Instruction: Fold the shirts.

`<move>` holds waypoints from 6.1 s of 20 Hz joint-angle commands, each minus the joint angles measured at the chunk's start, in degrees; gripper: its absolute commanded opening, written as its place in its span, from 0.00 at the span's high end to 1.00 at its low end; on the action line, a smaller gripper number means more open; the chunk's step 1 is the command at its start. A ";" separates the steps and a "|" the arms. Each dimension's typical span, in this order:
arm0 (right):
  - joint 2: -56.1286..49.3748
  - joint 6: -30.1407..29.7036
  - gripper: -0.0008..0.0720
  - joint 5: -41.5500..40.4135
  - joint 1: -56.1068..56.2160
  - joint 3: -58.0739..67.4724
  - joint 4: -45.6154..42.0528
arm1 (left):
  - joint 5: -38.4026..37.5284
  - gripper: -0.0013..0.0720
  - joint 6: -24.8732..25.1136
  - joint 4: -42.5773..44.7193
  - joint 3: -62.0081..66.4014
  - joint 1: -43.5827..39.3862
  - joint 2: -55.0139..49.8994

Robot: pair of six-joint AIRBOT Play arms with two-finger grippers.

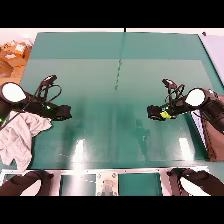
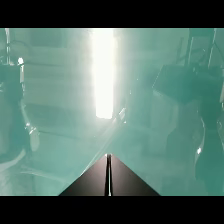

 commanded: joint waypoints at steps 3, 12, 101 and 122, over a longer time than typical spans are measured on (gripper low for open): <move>0.04 0.02 0.98 0.02 0.04 -0.02 0.00 | 0.00 0.95 0.02 0.02 -0.02 -0.04 0.04; 0.04 0.00 0.98 0.02 0.04 -0.02 0.02 | 0.02 0.95 0.02 0.02 -0.02 -0.04 0.04; -30.80 -35.19 0.98 -13.46 -4.94 1.51 48.24 | 15.04 0.09 -1.40 -7.48 -6.36 -5.62 -15.67; 0.15 -32.09 0.98 6.08 -27.41 22.05 47.34 | 2.01 0.95 0.63 1.09 21.24 0.68 8.07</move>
